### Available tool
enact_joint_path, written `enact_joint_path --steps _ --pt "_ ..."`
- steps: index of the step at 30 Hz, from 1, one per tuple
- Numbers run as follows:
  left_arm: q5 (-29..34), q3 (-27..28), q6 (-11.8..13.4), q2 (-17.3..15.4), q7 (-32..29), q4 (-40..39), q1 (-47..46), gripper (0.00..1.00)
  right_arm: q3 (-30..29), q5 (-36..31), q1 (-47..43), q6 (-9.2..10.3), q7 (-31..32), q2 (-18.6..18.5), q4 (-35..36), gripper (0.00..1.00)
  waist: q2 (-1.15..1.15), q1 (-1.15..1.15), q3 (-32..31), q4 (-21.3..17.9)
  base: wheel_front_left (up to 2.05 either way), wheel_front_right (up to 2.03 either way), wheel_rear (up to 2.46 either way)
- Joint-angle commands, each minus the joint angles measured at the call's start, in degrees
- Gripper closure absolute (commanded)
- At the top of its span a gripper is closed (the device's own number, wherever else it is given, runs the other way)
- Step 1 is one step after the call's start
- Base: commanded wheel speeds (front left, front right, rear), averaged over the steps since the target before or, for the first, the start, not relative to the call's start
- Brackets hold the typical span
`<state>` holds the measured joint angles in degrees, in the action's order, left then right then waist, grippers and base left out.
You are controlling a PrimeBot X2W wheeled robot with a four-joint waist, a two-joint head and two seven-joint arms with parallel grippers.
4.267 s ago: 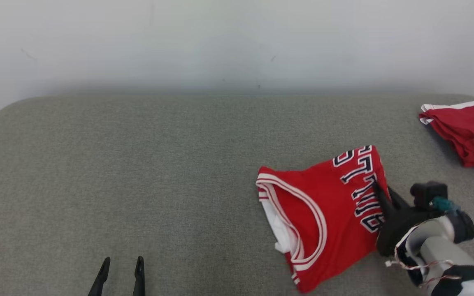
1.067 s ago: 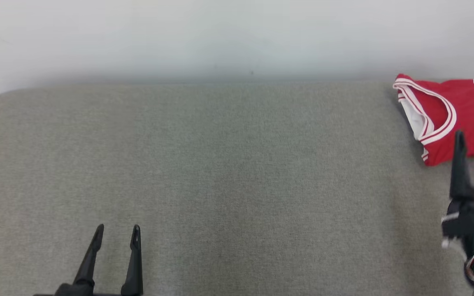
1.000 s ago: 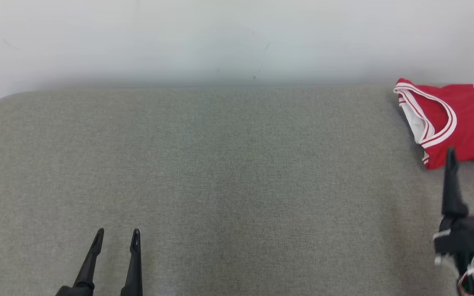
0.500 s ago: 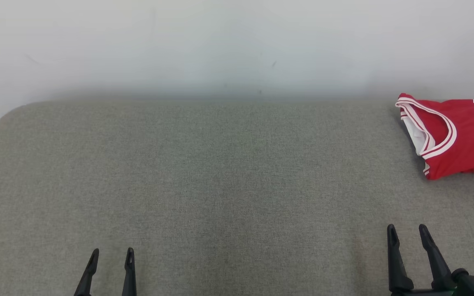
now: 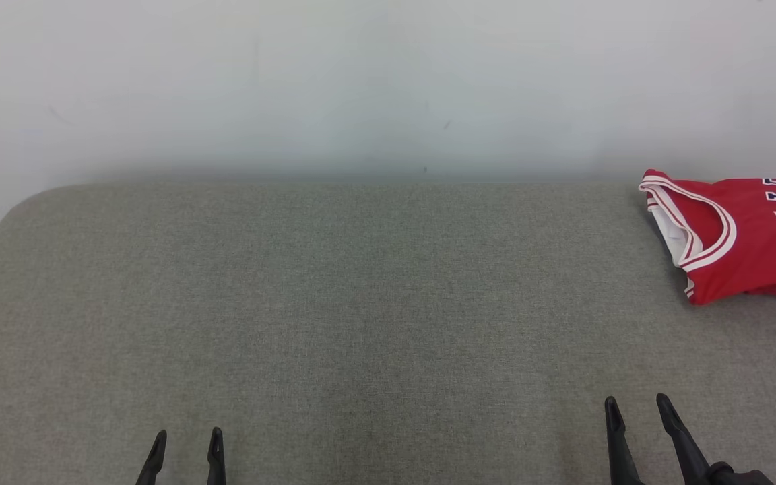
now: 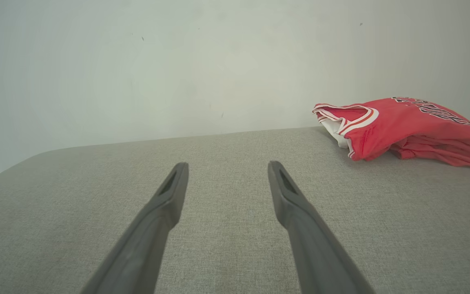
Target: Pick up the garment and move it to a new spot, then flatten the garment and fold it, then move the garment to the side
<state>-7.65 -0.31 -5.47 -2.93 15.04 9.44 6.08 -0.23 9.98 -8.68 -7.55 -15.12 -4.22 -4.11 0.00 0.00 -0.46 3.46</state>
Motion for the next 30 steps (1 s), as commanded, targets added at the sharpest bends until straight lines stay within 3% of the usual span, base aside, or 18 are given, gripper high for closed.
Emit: enact_joint_path --steps 1,18,19,23,30 --pt "-0.61 -0.11 0.06 0.08 0.09 0.00 0.82 0.00 0.22 -0.16 -0.41 0.16 -0.05 0.23 0.03 0.00 0.00 0.00 -0.03 -0.15 0.00 0.00 0.00" --pt "0.16 -0.30 -0.49 0.08 0.09 0.16 0.18 0.00 0.98 -0.15 0.10 0.16 -0.05 0.57 -0.74 0.00 0.00 0.00 0.35 -0.66 0.00 0.00 0.00" --pt "-0.17 -0.24 -0.14 0.01 0.00 0.14 0.04 1.00 0.92 0.00 0.14 0.00 0.00 0.35 -0.71 1.00 0.00 0.00 0.35 -0.66 0.00 0.00 0.00" --pt "-0.90 -0.41 -0.12 0.05 -0.18 1.57 0.25 1.00 1.09 0.89 -0.23 0.00 0.10 0.37 -1.97 1.00 0.00 0.00 0.37 -0.70 0.00 0.00 0.00" --pt "-9.64 -0.05 -0.31 -0.31 -2.23 0.70 0.14 1.00 1.01 9.51 -0.36 0.01 1.37 -0.05 -1.03 1.00 0.00 0.00 0.38 -0.85 0.00 0.00 0.00"
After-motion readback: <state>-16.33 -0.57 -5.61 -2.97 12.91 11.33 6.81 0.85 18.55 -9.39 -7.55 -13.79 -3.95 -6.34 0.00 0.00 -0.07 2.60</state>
